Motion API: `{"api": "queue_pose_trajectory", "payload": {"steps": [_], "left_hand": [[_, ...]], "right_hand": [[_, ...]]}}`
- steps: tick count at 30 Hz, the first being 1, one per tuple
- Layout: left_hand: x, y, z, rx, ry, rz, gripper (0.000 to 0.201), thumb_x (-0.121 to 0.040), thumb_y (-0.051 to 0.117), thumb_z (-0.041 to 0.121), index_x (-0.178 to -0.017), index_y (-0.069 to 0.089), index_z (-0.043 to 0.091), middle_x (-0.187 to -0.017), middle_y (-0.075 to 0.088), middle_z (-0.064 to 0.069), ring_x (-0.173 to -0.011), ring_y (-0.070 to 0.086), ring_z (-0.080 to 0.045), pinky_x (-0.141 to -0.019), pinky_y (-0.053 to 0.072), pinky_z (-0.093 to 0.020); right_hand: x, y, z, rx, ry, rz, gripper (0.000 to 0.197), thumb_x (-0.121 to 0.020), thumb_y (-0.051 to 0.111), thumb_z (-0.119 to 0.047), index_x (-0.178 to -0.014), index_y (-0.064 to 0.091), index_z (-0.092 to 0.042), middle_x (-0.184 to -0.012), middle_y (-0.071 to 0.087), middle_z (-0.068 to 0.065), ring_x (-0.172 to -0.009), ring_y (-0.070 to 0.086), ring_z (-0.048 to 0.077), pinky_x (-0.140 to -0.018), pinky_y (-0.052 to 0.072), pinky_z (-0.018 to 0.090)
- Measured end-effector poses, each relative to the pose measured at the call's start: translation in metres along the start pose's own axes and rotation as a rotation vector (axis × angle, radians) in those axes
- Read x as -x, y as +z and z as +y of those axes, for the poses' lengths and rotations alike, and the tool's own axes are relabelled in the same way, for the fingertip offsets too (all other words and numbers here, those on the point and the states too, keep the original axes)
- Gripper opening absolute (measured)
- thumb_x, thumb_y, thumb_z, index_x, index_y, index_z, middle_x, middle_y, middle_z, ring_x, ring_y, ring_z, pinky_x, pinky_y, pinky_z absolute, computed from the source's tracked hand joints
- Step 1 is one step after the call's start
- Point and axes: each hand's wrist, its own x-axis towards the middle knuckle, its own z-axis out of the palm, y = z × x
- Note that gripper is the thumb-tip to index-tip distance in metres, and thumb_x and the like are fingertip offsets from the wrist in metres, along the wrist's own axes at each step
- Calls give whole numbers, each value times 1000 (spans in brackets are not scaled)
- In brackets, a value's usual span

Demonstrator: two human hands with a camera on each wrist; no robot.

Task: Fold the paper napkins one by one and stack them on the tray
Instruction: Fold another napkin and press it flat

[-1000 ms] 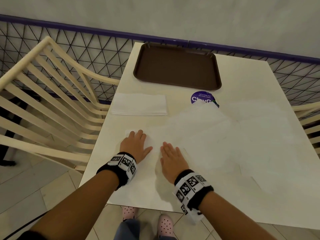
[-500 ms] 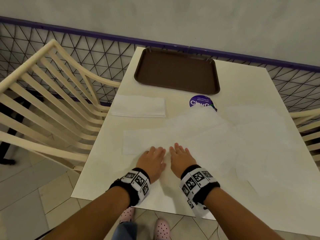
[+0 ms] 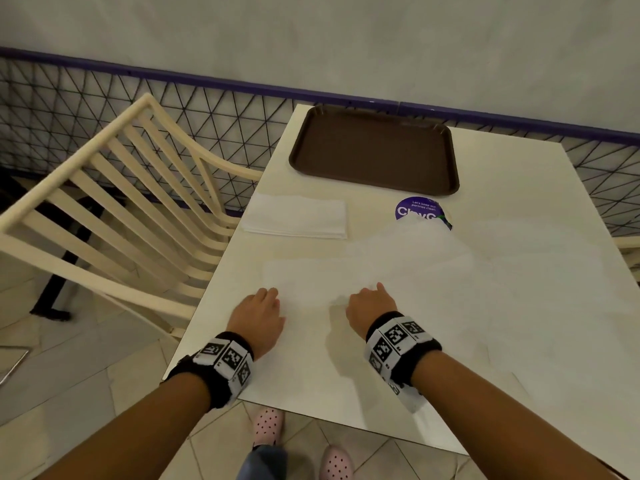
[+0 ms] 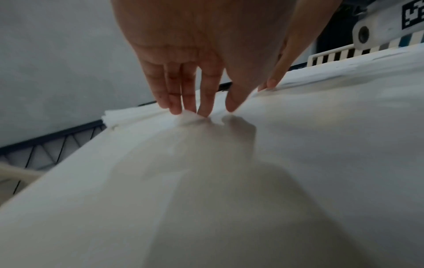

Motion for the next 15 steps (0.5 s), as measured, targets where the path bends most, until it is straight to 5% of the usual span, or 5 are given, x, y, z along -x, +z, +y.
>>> {"api": "queue_pose_trajectory", "payload": {"steps": [3,7,9,13,15], "left_hand": [[-20,-15,4,-31,-5,29,46,-95,40,36,-131,41,7,-140,33,-6,-128,32,-23,-107,26,-31],[-45,-20,10,45,15,-124,52,-94,44,20,-142,27,10,-144,28,-5,-128,34,-24,-98,40,-33],[-48,-18,18,-33,32,-87,49,-90,51,12,-137,38,8,-135,40,-11,-115,48,-26,-81,48,-29],[-58,-8,17,-78,131,59,45,-20,91,14,-60,71,8,-57,60,-6,-39,53,-18,-28,28,-13],[-53,-27,14,-130,172,-66,45,-52,86,14,-90,70,-2,-80,64,-15,-58,62,-25,-41,44,-22]], "right_hand": [[-5,-9,-1,9,-16,21,30,-98,36,-16,-118,54,-4,-125,55,12,-116,52,28,-113,21,41],[-9,-14,-3,-21,-27,40,30,-97,42,-20,-118,54,-2,-124,54,12,-116,52,29,-108,28,40],[-10,-14,-5,-32,-35,64,33,-96,43,-25,-120,51,-3,-123,55,12,-114,53,29,-103,32,38],[-13,-11,-10,-23,-19,77,37,-98,38,-25,-129,44,-7,-128,52,12,-118,51,28,-106,30,41],[-12,-12,-6,39,-28,72,36,-98,35,-14,-133,42,-7,-131,48,13,-121,49,29,-108,28,43]]}}
